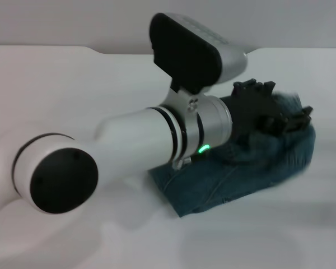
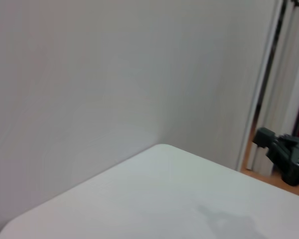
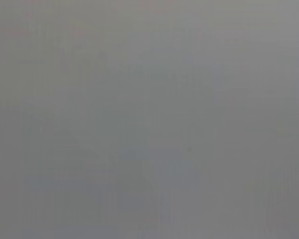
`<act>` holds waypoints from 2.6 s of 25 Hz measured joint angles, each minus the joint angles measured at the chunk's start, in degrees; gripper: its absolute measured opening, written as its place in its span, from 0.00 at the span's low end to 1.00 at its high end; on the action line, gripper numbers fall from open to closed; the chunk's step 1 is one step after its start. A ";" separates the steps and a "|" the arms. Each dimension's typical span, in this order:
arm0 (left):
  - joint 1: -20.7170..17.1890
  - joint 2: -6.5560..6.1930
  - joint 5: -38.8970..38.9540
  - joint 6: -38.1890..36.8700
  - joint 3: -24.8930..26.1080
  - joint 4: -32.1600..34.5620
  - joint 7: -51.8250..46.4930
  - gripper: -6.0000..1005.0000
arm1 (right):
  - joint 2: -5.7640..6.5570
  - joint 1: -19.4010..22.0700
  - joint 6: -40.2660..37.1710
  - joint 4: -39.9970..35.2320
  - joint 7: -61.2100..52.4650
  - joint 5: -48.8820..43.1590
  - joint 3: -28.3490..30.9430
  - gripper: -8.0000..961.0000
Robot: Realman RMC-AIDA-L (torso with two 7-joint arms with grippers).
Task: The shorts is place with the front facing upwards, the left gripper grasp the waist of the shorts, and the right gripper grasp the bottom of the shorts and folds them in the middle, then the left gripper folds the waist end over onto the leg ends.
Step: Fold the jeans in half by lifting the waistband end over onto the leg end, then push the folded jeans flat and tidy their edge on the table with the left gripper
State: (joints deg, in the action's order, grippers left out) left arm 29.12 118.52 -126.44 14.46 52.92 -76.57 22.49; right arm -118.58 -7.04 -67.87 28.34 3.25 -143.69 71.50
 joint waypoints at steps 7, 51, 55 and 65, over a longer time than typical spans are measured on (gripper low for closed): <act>1.25 0.12 -0.02 -2.11 -2.44 1.08 0.02 0.85 | -0.07 0.36 -1.13 0.07 0.00 -0.02 -1.55 0.01; -14.33 -0.09 -11.12 -48.89 -27.49 21.08 -18.62 0.33 | 0.00 3.89 -10.93 -4.09 -2.78 -5.28 -0.27 0.01; -10.63 0.14 -11.68 -50.06 -28.61 26.96 -28.93 0.24 | 0.02 3.53 -10.93 -4.18 -2.98 -5.28 -0.10 0.01; -6.51 0.47 -11.54 -53.76 -28.64 36.63 -34.76 0.01 | -0.07 3.47 -10.93 -3.87 -3.03 -5.28 -0.11 0.01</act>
State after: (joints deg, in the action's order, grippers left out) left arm 22.61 118.99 -137.98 -39.29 24.28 -39.95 -12.27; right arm -118.65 -3.58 -78.80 24.47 0.22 -148.97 71.39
